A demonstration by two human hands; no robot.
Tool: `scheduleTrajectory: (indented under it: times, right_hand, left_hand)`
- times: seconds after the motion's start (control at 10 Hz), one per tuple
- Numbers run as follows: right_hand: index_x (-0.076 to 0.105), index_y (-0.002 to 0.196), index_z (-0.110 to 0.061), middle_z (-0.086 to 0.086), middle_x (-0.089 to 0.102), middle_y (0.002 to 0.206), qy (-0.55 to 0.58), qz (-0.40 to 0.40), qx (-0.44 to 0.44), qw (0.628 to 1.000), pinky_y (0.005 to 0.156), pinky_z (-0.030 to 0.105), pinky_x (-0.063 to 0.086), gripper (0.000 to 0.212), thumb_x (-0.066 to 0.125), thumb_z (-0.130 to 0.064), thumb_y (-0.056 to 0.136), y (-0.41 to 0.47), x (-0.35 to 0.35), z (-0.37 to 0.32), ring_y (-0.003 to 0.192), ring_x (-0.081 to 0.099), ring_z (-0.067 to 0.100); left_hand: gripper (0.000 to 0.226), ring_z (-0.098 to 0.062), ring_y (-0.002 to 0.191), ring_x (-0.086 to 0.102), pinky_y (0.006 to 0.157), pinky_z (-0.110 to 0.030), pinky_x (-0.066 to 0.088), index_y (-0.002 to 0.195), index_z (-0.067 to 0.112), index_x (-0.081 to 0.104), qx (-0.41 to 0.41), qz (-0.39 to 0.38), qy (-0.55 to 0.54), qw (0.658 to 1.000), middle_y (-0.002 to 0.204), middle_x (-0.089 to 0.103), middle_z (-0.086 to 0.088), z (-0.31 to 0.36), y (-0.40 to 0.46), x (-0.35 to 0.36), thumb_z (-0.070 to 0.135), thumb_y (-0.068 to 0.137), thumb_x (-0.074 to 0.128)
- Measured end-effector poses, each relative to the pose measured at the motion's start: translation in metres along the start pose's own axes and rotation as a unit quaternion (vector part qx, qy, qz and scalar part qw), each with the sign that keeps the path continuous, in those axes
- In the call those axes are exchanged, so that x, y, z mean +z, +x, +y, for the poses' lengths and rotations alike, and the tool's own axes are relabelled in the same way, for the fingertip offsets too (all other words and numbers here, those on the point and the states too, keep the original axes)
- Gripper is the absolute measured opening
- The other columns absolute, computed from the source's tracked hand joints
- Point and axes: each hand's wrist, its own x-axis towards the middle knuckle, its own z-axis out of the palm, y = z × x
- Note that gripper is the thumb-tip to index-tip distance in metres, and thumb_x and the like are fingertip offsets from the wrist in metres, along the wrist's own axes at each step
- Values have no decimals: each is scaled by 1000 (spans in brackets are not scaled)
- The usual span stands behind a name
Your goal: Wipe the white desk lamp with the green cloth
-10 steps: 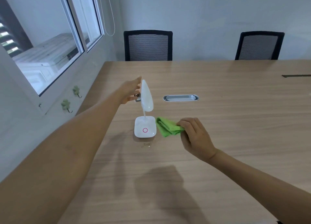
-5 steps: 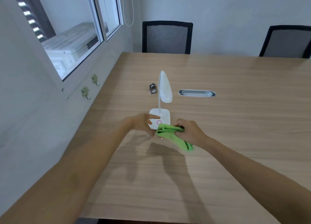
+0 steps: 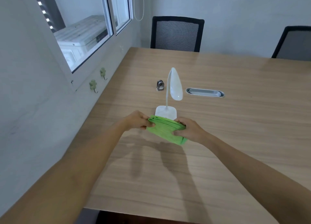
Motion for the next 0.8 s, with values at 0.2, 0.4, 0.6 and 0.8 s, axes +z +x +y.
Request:
scheduleTrajectory:
  times: [0.2, 0.4, 0.6, 0.8]
  right_hand:
    - [61, 93, -19, 1, 58, 79, 168, 3, 41, 985, 62, 26, 42, 28, 72, -3, 73, 21, 31, -19, 74, 53, 16]
    - [51, 90, -11, 10, 57, 85, 341, -6, 152, 928, 68, 37, 52, 22, 61, 6, 81, 54, 90, -66, 74, 56, 18]
    - [53, 67, -12, 18, 59, 85, 392, -2, 196, 899, 61, 33, 48, 27, 58, 11, 80, 81, 156, -95, 67, 56, 21]
    - [63, 66, -12, 8, 62, 75, 357, 5, 204, 912, 64, 31, 50, 29, 50, 8, 82, 92, 185, -99, 68, 60, 20]
  left_hand:
    - [20, -14, 81, 63, 73, -20, 55, 97, 6, 70, -60, 4, -65, 996, 93, 68, -6, -23, -18, -42, 16, 80, 72]
    - [34, 0, 62, 71, 60, -13, 57, 123, -1, 56, -94, 49, -143, 984, 117, 64, -16, -59, -45, -88, 9, 90, 58]
    - [26, -15, 74, 64, 63, -23, 51, 113, 1, 62, -142, 206, -133, 959, 119, 65, -18, -90, -62, -106, 10, 89, 61]
    - [35, -23, 108, 61, 83, -24, 48, 119, 8, 62, -145, 223, 61, 962, 125, 63, -11, -115, -55, -105, 25, 89, 55]
